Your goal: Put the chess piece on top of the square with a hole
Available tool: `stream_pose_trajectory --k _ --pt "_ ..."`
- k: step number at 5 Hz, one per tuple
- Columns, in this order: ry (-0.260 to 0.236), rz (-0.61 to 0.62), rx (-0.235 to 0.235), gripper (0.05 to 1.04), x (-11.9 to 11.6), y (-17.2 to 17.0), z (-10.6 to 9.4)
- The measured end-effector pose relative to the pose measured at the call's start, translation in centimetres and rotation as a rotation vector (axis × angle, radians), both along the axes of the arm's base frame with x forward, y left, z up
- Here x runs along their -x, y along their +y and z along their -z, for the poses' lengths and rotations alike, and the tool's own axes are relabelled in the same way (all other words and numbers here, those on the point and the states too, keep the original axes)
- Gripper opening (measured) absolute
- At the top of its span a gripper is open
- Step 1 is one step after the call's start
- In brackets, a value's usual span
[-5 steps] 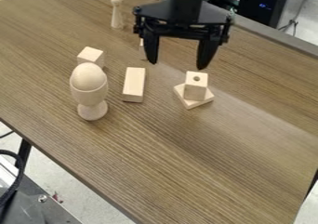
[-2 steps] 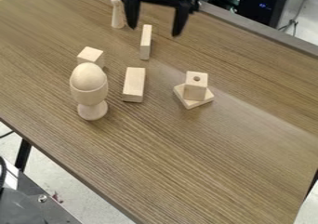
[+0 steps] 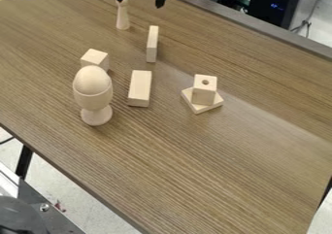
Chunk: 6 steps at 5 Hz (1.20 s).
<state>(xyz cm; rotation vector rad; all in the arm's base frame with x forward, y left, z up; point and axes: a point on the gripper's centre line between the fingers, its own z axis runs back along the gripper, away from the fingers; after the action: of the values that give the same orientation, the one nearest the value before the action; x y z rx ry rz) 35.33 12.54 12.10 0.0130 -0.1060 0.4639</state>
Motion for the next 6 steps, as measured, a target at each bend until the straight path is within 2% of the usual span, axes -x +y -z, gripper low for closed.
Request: stream_pose_trajectory --k 1,3,6 --pt "-0.006 -0.024 0.030 0.999 -1.1 2.9 0.9" --pt "0.015 -0.062 0.045 0.999 -2.0 5.4 3.0" --pt "-0.008 -0.084 0.054 0.999 -3.2 6.8 3.1"
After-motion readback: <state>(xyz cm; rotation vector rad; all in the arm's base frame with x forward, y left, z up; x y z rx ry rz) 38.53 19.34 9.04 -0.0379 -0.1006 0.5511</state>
